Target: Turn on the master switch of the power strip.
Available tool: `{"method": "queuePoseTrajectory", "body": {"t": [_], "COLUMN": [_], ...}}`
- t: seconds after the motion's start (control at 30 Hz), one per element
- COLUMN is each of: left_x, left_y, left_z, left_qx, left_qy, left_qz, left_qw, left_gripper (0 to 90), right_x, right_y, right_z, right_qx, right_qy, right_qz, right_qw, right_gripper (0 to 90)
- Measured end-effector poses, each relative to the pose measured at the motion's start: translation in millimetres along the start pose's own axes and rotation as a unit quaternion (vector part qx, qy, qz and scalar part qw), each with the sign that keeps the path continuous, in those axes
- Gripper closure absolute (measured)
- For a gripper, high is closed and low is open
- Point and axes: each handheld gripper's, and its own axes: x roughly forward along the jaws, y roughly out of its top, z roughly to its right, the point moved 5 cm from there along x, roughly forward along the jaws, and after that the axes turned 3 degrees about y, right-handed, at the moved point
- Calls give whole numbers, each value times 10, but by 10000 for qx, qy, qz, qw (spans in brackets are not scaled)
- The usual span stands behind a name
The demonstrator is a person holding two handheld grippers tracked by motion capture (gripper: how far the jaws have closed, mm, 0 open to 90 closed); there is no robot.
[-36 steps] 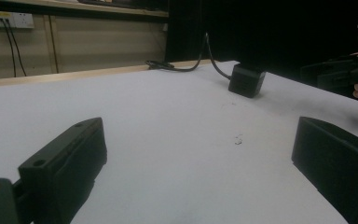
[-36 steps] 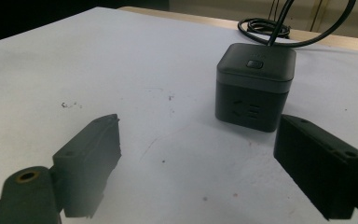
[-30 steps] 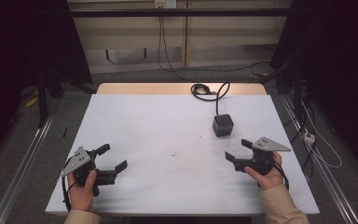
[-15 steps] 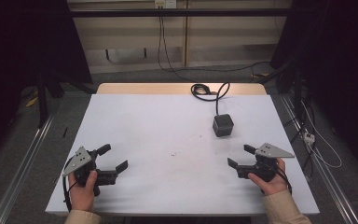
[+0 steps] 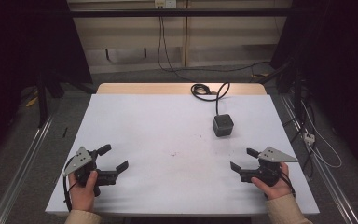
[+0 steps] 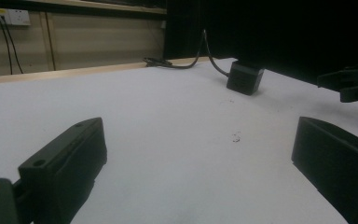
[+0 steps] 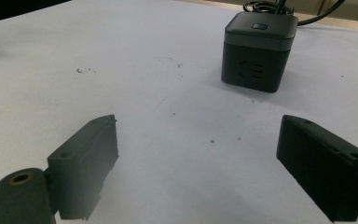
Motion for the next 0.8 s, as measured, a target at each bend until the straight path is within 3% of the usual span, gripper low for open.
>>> {"method": "queuePoseTrajectory", "body": {"t": [0.8], "left_x": [31], "left_y": [-9], "left_z": [12], "left_qx": [-20], "left_qy": [24], "left_qz": [-34], "left_qw": [10000], "left_gripper": [27], "right_x": [-108], "right_y": [-90], "right_z": [7], "right_qx": [-22], "right_qy": [-36], "right_qz": [-34], "right_qw": [10000], "right_gripper": [123]}}
